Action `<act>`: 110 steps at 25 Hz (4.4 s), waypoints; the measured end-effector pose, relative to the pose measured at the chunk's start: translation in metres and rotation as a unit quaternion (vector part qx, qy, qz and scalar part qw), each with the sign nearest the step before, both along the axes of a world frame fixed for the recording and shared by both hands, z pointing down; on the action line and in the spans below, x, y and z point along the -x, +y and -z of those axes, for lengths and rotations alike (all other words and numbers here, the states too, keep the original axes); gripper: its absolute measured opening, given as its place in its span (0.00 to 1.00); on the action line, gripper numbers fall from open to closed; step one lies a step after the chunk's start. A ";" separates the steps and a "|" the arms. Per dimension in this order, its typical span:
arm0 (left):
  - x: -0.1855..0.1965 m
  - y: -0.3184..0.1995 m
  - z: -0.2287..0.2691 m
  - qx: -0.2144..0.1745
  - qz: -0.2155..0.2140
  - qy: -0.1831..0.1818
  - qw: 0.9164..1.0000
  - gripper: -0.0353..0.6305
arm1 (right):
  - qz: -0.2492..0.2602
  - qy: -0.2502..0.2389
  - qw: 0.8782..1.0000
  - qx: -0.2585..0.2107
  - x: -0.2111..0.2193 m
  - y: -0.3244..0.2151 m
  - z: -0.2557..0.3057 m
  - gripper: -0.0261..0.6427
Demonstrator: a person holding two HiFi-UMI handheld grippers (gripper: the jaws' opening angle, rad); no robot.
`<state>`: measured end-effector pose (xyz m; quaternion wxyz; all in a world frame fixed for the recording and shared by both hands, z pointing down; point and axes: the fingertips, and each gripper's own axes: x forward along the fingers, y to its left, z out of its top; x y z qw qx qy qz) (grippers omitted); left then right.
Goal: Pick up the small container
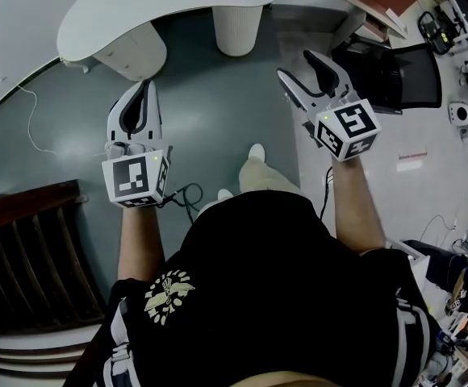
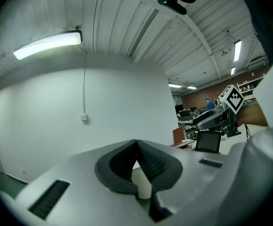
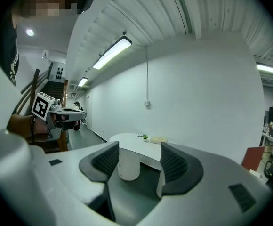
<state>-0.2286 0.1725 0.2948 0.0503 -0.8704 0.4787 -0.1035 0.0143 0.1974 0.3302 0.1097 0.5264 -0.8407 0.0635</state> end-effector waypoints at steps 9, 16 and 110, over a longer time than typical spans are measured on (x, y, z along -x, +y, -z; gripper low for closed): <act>-0.044 -0.053 -0.003 0.009 0.002 -0.001 1.000 0.09 | 0.020 0.006 1.000 0.001 -0.035 -0.062 0.004 0.43; -0.055 -0.085 0.002 0.010 0.029 -0.003 1.000 0.09 | 0.030 0.001 0.999 -0.013 -0.057 -0.100 0.019 0.43; -0.065 -0.436 -0.010 0.006 -0.032 -0.025 0.999 0.09 | 0.053 0.009 0.998 0.026 -0.011 -0.440 -0.018 0.43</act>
